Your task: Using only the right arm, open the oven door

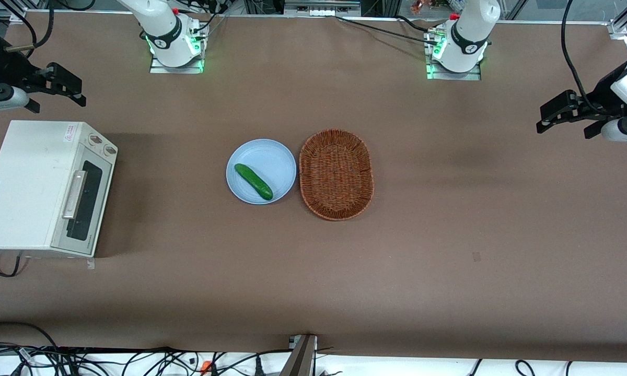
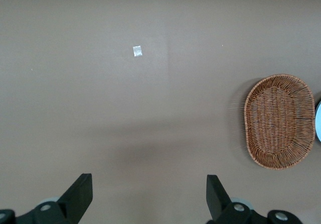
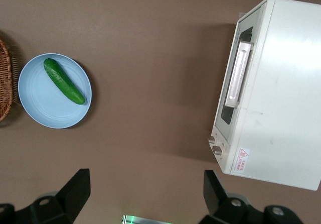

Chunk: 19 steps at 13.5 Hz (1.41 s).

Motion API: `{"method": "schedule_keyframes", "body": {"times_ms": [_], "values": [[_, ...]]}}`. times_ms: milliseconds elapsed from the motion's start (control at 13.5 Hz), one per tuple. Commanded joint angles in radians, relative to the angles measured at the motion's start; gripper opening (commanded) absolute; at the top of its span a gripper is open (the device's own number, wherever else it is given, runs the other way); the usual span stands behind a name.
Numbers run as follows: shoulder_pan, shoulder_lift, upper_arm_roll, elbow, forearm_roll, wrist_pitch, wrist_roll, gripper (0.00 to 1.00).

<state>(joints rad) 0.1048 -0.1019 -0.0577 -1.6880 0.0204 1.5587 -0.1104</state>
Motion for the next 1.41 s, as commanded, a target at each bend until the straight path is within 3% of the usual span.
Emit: {"method": "schedule_keyframes", "body": {"times_ms": [0, 1333], "values": [[-0.016, -0.004, 0.013, 0.008, -0.013, -0.02, 0.026, 1.0], [-0.016, -0.004, 0.013, -0.012, -0.016, -0.014, 0.012, 1.0]]}}
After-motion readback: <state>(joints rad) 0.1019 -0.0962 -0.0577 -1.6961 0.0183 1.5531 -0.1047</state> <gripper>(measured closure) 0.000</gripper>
